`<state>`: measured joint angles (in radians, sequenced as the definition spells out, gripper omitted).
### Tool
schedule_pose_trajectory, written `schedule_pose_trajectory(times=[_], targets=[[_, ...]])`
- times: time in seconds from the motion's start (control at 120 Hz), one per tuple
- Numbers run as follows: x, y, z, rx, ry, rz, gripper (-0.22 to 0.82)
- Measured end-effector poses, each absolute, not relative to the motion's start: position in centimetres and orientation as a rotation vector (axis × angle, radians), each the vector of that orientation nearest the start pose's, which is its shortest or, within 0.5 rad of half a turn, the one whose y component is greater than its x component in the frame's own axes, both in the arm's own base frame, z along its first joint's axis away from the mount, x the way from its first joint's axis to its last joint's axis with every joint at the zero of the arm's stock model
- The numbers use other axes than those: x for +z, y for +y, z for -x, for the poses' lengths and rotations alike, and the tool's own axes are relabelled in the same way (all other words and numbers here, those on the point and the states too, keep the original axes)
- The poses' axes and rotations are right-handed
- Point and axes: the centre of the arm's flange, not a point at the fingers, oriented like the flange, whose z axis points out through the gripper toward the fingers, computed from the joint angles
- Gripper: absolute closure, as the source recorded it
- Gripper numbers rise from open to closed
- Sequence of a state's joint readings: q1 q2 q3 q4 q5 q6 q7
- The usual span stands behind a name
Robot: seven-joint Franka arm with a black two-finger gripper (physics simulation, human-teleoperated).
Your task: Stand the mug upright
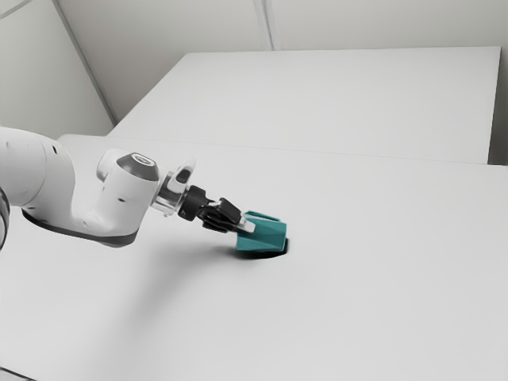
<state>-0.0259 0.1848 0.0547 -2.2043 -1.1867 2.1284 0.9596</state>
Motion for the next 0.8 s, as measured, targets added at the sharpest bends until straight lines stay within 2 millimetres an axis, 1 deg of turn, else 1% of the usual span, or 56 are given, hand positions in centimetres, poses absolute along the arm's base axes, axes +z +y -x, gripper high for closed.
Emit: schedule_pose_trajectory(times=[0.158, 0.375, 0.475, 0.583, 0.8], targets=[[29.9, -2.8, -54.2, 0.270, -0.127, -2.242, 0.71], [31.6, -3.1, -55.5, 0.283, -0.183, -2.268, 0.77], [33.4, -3.1, -56.7, 0.292, -0.244, -2.294, 0.77], [35.7, -3.2, -57.8, 0.288, -0.326, -2.326, 0.78], [40.3, -2.9, -59.6, 0.214, -0.488, -2.450, 0.79]])
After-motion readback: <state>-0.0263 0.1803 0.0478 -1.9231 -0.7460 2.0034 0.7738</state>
